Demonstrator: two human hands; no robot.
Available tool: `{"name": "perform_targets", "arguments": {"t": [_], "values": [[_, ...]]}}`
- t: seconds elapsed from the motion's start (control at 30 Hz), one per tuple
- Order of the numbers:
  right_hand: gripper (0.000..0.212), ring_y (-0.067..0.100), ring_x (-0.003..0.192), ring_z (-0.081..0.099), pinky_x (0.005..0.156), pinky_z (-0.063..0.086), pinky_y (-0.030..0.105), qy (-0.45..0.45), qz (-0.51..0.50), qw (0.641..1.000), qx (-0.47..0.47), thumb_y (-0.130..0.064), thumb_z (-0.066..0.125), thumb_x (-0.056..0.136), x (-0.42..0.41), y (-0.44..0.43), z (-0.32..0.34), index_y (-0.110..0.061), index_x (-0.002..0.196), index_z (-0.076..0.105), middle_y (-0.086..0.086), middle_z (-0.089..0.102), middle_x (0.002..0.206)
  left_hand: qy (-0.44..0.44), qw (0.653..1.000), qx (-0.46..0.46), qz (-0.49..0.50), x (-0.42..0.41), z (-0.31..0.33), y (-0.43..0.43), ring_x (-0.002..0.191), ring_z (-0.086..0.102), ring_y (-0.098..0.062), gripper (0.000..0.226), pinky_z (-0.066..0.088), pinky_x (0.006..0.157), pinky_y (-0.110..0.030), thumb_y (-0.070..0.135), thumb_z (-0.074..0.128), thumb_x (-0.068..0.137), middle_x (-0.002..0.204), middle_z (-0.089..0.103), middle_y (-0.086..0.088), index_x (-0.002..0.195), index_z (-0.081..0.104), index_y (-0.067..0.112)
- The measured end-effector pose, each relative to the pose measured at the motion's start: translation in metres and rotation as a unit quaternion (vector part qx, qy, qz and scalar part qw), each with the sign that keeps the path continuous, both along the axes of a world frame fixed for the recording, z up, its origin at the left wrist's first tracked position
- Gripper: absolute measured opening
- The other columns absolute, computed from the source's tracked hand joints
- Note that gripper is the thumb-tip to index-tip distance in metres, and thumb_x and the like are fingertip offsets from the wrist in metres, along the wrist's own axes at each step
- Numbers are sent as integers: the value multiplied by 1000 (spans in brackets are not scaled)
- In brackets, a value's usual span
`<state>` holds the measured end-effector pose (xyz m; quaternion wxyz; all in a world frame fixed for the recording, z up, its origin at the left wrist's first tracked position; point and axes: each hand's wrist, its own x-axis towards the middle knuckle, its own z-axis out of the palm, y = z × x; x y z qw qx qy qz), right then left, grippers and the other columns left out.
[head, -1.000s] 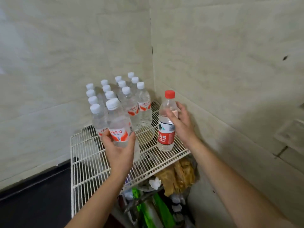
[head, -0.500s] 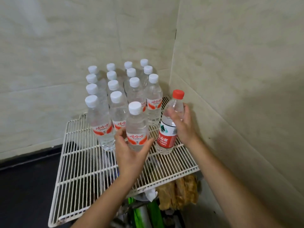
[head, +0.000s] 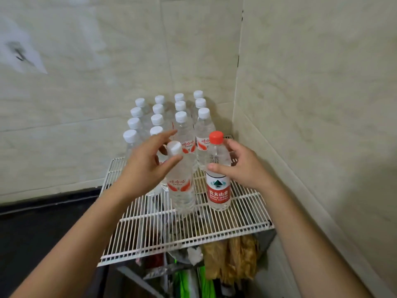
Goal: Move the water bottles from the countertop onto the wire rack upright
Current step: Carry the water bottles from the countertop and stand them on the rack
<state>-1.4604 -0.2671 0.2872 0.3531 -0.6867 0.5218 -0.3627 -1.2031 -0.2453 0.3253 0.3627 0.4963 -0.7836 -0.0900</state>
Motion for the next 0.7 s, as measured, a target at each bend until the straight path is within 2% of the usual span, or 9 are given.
{"name": "perform_targets", "arguments": {"t": [0.13,0.2,0.3,0.43,0.5,0.53,0.6,0.67,0.7], "values": [[55,-2,110,64,102,53,39,24,15,999,-19,-46,87,72,0,2,10,-50,120,61,-22,71,116,-5,999,30,-26,-5,8,-15,86,64,-14,40,56,80,-40,31,75,85,99,64,4,123,68,21],[48,-10,103,62,103,52,38,20,16,1000,-18,-39,88,75,2,2,13,-55,109,59,-29,68,103,32,999,22,-29,-14,11,-18,84,64,-14,37,55,80,-36,28,79,82,98,67,3,117,70,20],[47,-11,98,63,99,55,38,8,7,1000,-27,-36,86,77,6,-3,13,-53,111,58,-29,68,98,79,997,3,-17,-23,21,-25,76,61,-10,36,54,74,-24,27,81,80,87,68,3,113,69,21],[40,-4,101,70,98,57,40,-13,-9,999,-44,-32,85,80,4,-18,14,-54,104,62,-25,74,102,43,999,-6,0,-29,37,-44,66,55,-3,34,44,61,-12,30,80,82,75,60,8,112,71,18],[41,-3,102,69,98,55,33,-15,2,999,-48,-26,83,82,4,-25,16,-52,107,63,-22,72,104,3,1000,-9,10,-31,40,-53,70,53,-2,33,37,61,-10,32,79,83,78,56,14,112,71,18],[41,0,103,66,95,54,24,-18,12,999,-47,-24,82,84,6,-27,18,-48,112,63,-19,67,109,-19,1000,-11,13,-31,39,-55,72,52,-4,32,36,62,-12,32,79,83,81,56,16,111,71,18],[43,5,104,59,84,47,10,-13,23,999,-45,-22,78,89,8,-30,18,-39,125,61,-11,55,113,-75,997,-23,18,-29,33,-60,82,52,-12,32,37,69,-24,33,77,85,91,65,7,112,71,17],[45,11,109,59,87,48,15,-1,18,999,-40,-29,76,91,9,-35,16,-41,130,57,-10,54,116,-114,992,-51,25,-25,23,-64,92,56,-22,32,40,78,-35,35,75,86,102,71,-2,113,70,17],[50,14,114,59,93,51,24,16,4,999,-31,-35,77,88,8,-37,13,-42,134,56,-8,56,121,-124,990,-60,32,-23,19,-65,96,56,-25,33,41,83,-38,38,73,87,105,72,-1,114,69,20]]}}
